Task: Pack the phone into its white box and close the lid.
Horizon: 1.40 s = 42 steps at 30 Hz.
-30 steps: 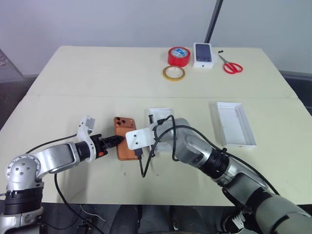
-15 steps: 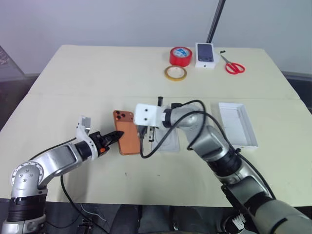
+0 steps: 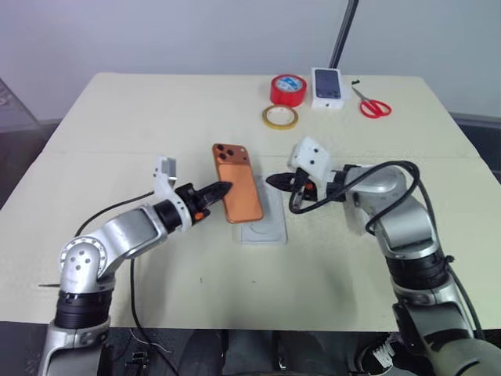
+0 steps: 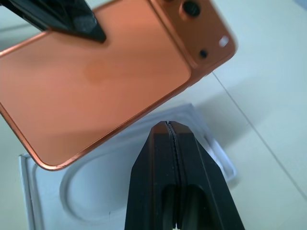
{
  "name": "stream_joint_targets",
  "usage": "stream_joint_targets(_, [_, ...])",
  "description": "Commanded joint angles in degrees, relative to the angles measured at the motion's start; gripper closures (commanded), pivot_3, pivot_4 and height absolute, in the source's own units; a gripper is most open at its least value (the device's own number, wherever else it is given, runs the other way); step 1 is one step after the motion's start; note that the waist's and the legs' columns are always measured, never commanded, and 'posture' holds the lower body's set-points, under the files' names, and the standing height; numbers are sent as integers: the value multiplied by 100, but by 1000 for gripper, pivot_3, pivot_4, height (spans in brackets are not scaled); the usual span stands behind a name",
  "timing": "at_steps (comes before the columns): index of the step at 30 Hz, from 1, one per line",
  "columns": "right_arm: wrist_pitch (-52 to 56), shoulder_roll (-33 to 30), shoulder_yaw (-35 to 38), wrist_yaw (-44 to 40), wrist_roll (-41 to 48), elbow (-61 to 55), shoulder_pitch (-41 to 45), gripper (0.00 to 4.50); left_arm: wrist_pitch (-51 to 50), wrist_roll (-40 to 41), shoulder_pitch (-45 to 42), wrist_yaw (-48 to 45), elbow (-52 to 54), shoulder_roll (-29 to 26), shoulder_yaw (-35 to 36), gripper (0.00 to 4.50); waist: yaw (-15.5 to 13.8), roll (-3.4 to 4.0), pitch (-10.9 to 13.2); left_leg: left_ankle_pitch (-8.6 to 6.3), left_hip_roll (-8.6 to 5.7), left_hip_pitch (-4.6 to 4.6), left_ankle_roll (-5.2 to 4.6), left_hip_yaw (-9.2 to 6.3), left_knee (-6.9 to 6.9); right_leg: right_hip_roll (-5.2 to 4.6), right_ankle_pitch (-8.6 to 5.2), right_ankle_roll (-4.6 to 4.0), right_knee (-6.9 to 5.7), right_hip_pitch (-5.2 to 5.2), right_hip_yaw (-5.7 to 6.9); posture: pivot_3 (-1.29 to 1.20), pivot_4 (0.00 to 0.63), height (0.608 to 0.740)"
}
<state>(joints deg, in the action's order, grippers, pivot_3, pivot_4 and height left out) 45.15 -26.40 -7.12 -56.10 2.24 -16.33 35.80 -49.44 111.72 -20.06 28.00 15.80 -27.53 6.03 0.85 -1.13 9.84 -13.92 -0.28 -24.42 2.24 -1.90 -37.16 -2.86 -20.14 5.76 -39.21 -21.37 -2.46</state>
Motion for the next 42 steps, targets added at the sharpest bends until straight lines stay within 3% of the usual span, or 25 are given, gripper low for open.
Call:
stream_joint_targets(1, [134,-207,288,143,324,-461,-105,4500,106,128,-189,-31,34,80,-77,4484,-10,0,0,0,0,0,0,0,0,0,0,0,0,0,0,0,150,709])
stream_joint_targets(12, [406,-893,607,547,890,-983,-639,4500,-31,64,-713,-22,-633,356,-599,4484,-13,-2,3,0,-1,-1,0,-1,-7,2,0,1,1,6,1,0,150,709])
stream_joint_targets(36, [505,-1391,445,1025,1235,-976,-830,4500,-617,-107,-975,344,-1483,416,-991,4484,-25,-3,4,3,2,-1,5,-1,-8,6,0,1,2,5,-1,0,150,709])
stream_joint_targets(42, [522,-1417,384,1087,1256,-1037,-865,4500,-673,-215,-1025,256,-1526,489,-895,1676,-28,-3,4,9,2,-1,14,0,-9,6,0,1,2,6,-1,0,150,709])
